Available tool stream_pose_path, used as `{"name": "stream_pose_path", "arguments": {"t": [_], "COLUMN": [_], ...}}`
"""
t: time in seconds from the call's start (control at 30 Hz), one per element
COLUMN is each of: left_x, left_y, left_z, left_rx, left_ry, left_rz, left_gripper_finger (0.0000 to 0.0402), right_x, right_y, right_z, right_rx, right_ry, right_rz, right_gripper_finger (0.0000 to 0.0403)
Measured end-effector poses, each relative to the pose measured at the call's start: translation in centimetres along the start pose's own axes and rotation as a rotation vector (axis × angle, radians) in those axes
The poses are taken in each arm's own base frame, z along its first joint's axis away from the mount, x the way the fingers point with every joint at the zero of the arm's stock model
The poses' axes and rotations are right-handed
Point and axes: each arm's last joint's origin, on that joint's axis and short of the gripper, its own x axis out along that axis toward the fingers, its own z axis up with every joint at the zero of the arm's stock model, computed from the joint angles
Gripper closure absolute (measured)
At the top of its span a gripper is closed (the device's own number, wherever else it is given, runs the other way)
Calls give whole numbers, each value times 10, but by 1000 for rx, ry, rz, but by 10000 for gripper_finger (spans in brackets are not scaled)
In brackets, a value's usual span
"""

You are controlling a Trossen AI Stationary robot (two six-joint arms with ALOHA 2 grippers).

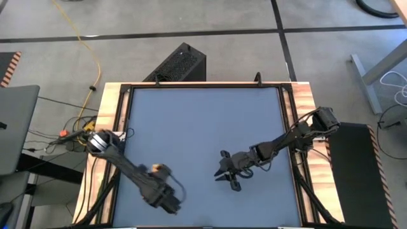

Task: Roll towel into tight, uniform cylinder
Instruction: Roll the orange microfiber towel

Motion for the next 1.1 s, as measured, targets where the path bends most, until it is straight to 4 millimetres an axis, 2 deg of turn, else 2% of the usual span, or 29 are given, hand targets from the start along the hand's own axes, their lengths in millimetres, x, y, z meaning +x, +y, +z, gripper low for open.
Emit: {"name": "stream_pose_path", "arguments": {"t": [0.1,0.23,0.37,0.5,0.67,0.83,0.97,1.1], "left_x": [10,27,51,72,86,97,99,99], "left_y": [29,57,72,78,70,56,48,49], "left_z": [-19,-39,-51,-59,-63,-62,-59,-54], "left_rx": [-93,-249,-355,-402,-404,-336,-286,-292], "left_ry": [37,50,31,24,12,14,22,16], "left_rz": [49,-63,-121,-62,-83,-111,-149,-144], "left_gripper_finger": [379,379,379,377,377,367,341,302], "right_x": [0,0,0,0,0,0,0,0], "right_y": [6,7,7,7,7,7,8,8], "right_z": [0,0,0,0,0,2,5,5], "right_rx": [-8,7,15,23,25,26,25,31], "right_ry": [-14,-10,-11,-11,-12,-32,-57,-58], "right_rz": [19,23,23,23,24,28,36,38], "right_gripper_finger": [280,280,280,280,280,280,280,280]}}
